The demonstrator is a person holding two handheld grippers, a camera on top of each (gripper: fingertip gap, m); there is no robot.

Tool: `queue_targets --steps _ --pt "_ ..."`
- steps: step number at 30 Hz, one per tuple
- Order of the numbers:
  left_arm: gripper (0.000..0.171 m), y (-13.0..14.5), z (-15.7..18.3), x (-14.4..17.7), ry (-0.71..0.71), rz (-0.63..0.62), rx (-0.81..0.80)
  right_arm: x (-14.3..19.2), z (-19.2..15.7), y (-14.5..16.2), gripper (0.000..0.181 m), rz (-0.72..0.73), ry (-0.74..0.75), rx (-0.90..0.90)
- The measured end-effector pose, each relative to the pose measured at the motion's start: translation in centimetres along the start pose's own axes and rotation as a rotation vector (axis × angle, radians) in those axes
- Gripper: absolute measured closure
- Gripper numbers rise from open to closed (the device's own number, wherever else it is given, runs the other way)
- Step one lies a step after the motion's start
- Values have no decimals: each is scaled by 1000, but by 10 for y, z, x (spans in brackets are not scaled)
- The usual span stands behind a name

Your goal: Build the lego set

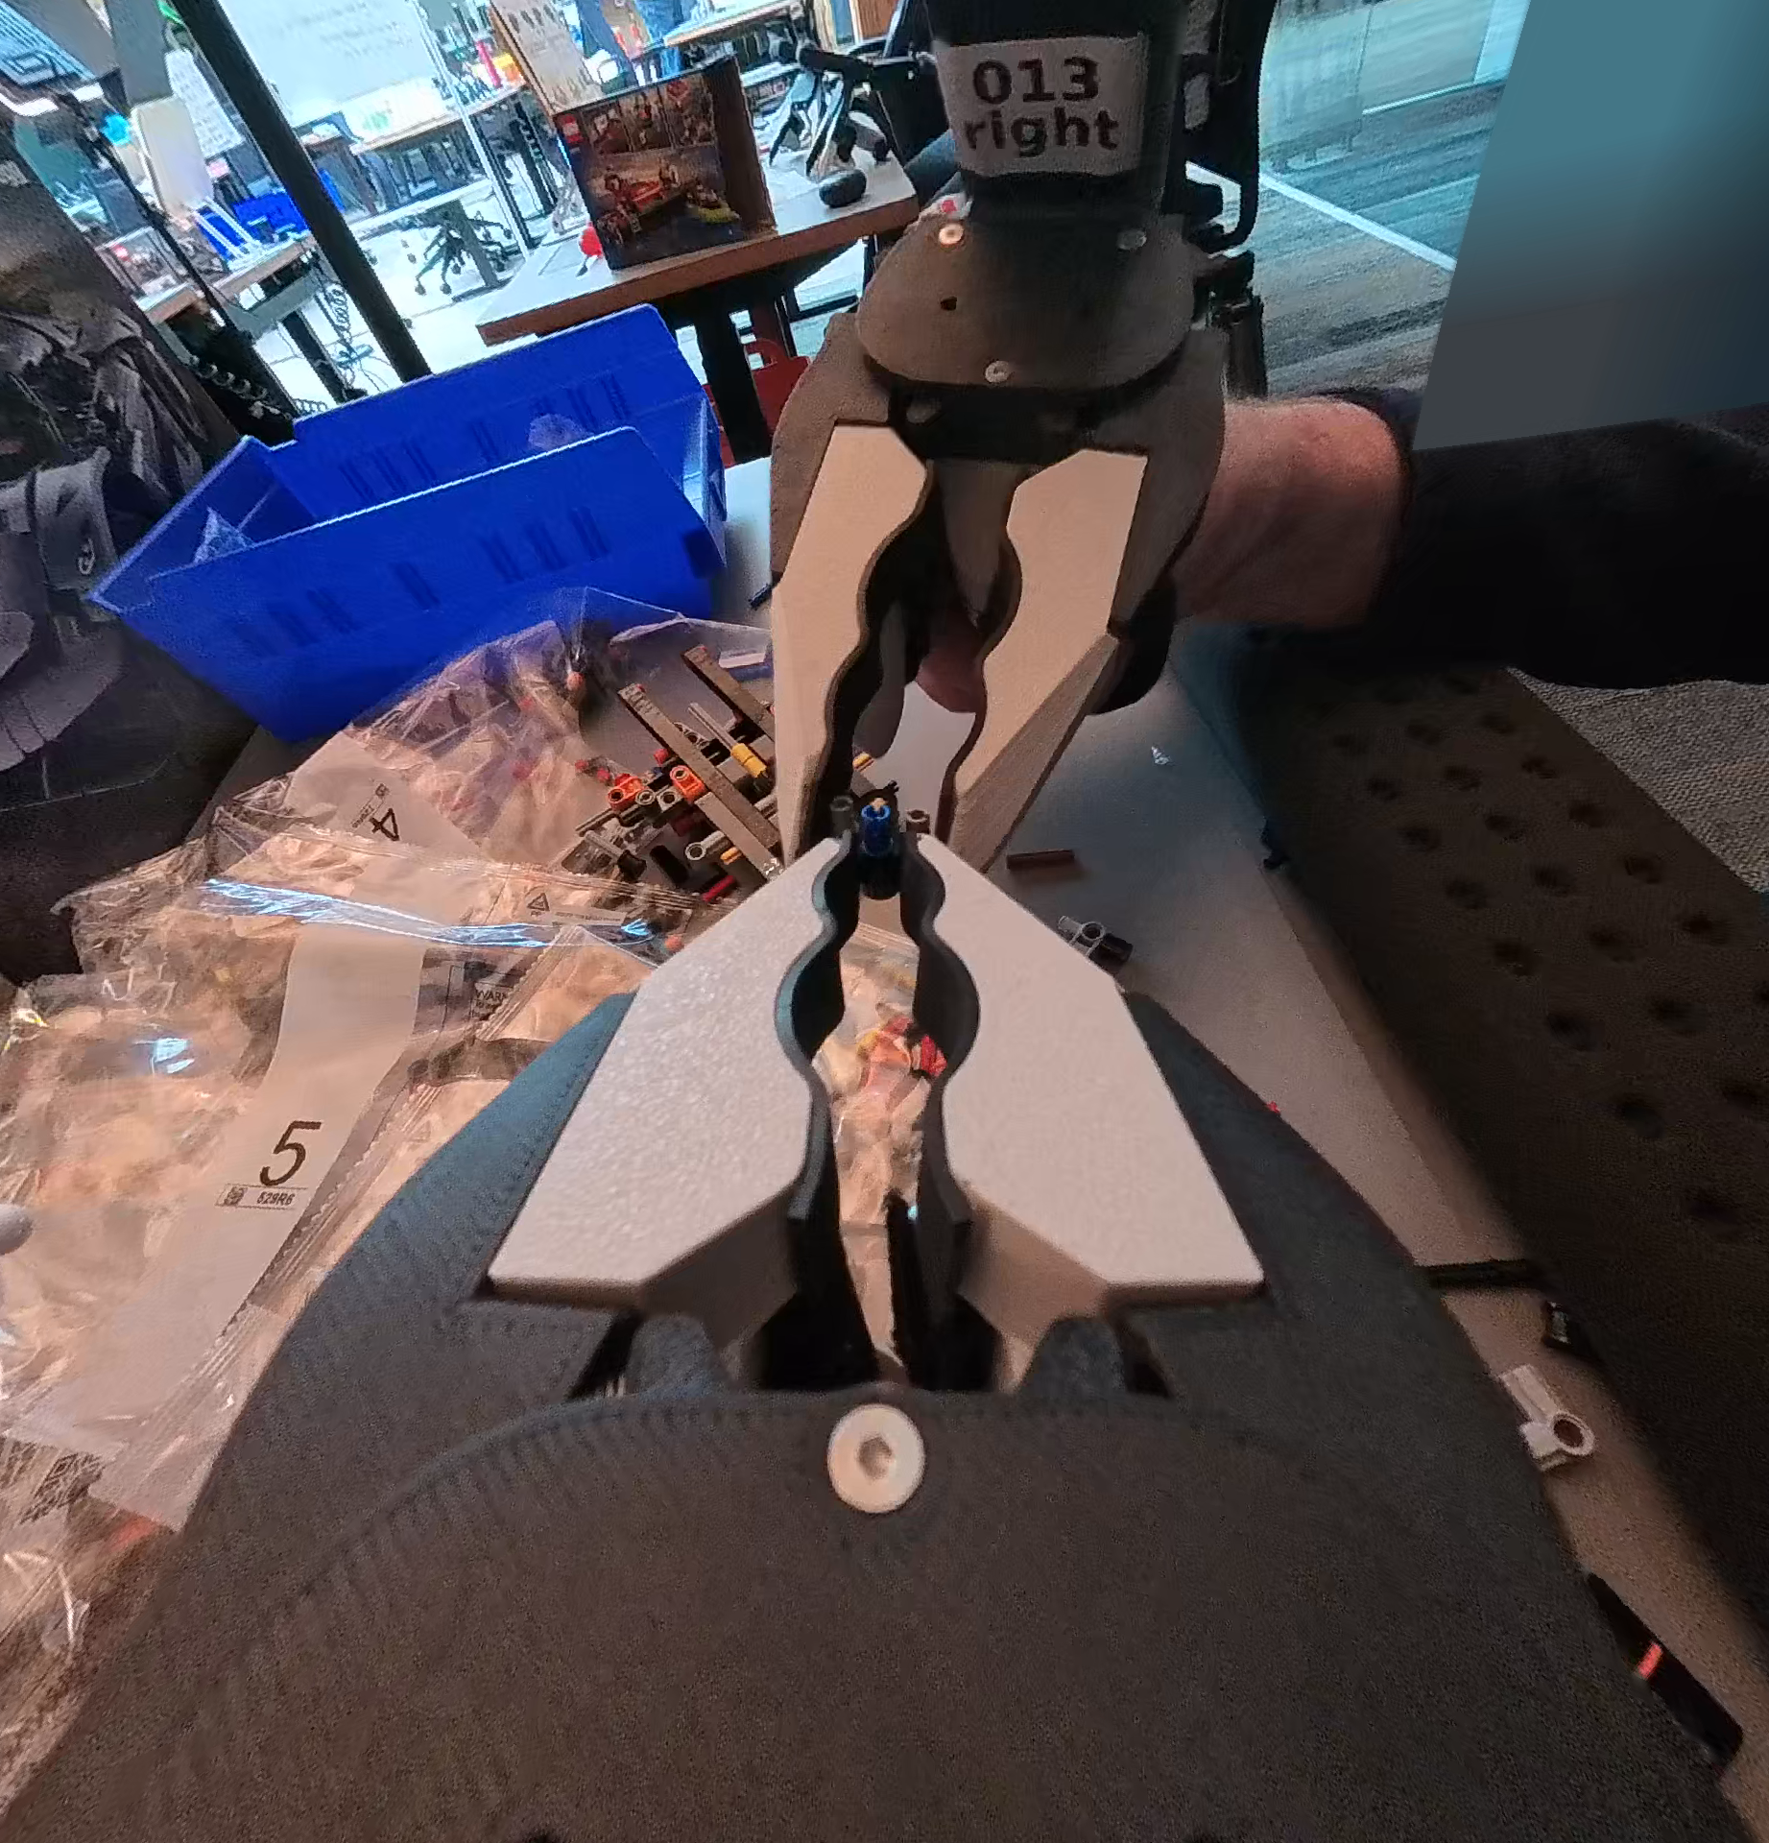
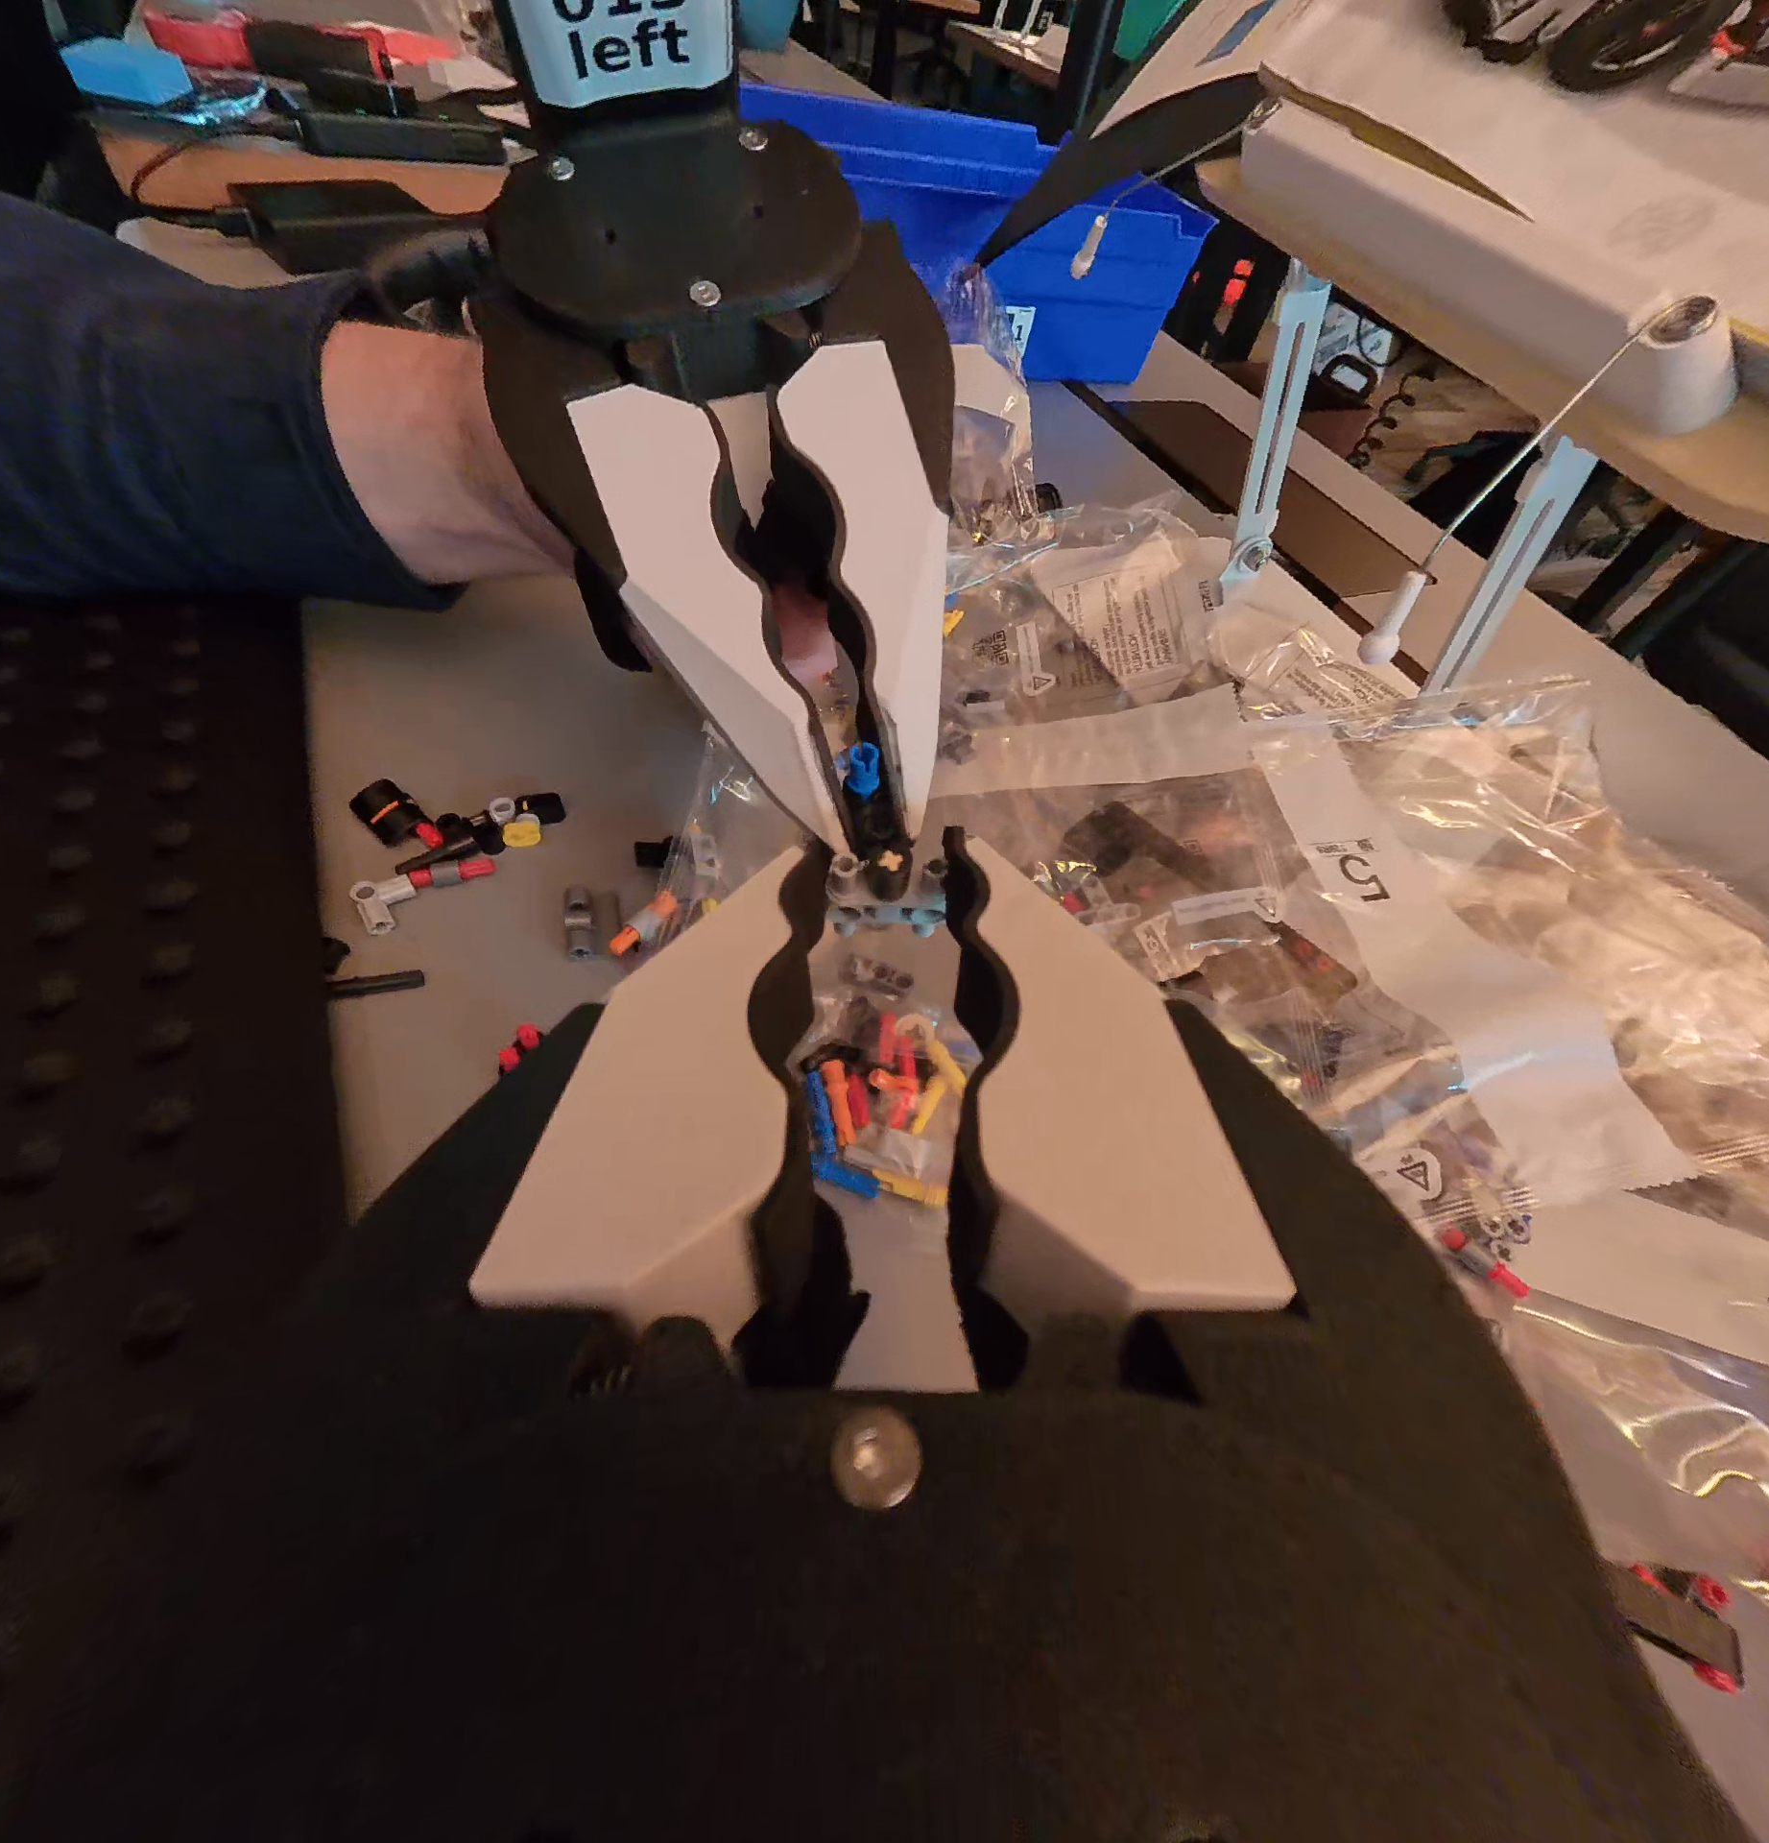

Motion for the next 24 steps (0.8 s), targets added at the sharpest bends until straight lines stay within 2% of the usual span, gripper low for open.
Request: queue_targets --steps 3,4,5,6,8,10,13,19,22,24 --pt "167 -1 2 -1 6 4 9 -1 0 5 160 -42 8 33" --pt "166 -11 5 2 32 68 24 -5 2 18 161 -143 29 50" --pt "166 -32 7 11 68 193 85 -12 3 38 160 -285 39 83" --pt "166 -42 3 17 47 225 82 -17 -2 41 160 -313 28 121" --pt "166 -16 -13 17 -49 69 23 -14 -12 6 161 -139 22 156" --pt "167 -1 -16 20 -16 67 106 -8 -1 16 161 -155 48 95" --pt "166 -10 -10 19 17 64 66 -8 -1 15 161 -135 33 81" --pt "166 2 -6 10 31 19 54 -19 -7 34 160 -236 -38 45" --pt "166 3 -8 11 41 36 99 -15 -4 26 149 -171 -38 -4" --pt "166 5 -10 10 48 49 137 -12 -3 21 152 -133 -39 -9"
Point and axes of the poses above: each gripper's, where its closed fingertips meet, x back along the fingers, y out of its underside, z = x × y across the jaws, the point moved 3 cm from there along x, back along the fingers, and after that the axes turned 6 degrees about -y, right-handed, at the moved point
